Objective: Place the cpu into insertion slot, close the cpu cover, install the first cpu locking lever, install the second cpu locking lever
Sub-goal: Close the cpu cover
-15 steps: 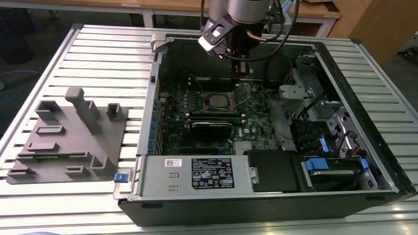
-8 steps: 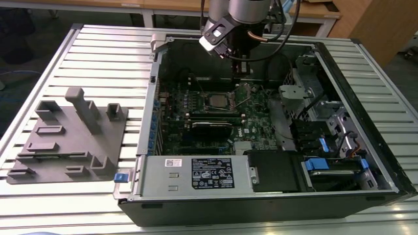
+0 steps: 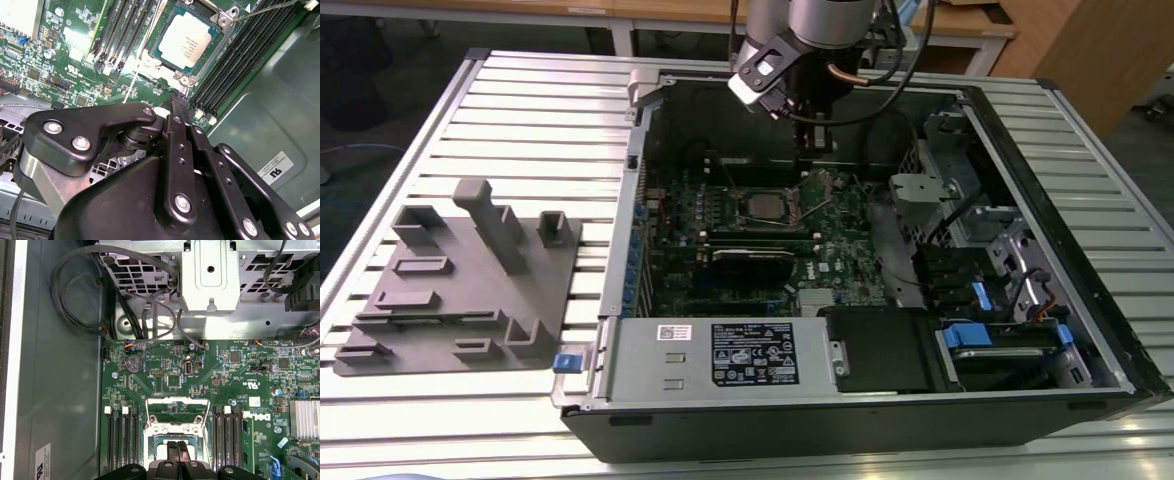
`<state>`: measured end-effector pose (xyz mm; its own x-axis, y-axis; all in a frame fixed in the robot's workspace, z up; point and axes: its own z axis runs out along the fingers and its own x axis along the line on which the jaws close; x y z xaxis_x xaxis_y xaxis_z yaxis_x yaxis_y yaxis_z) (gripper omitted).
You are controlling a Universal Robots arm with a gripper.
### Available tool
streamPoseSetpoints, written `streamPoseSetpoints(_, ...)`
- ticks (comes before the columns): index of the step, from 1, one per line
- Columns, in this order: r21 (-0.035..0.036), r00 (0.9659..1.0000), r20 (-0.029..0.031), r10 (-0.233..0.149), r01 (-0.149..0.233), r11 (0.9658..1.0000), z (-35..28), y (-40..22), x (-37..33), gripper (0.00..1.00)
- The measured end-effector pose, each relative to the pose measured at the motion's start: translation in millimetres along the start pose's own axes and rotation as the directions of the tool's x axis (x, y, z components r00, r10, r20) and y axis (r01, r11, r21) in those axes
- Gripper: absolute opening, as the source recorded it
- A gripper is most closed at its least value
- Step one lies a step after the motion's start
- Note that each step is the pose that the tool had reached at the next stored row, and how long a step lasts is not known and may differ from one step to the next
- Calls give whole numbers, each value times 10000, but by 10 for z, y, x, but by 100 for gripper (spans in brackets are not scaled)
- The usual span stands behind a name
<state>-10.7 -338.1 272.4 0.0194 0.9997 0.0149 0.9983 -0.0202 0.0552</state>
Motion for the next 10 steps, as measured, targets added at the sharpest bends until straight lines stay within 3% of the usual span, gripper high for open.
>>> streamPoseSetpoints(10, 0, 10000, -1, -2, 2, 10000, 1, 11, 0, 11)
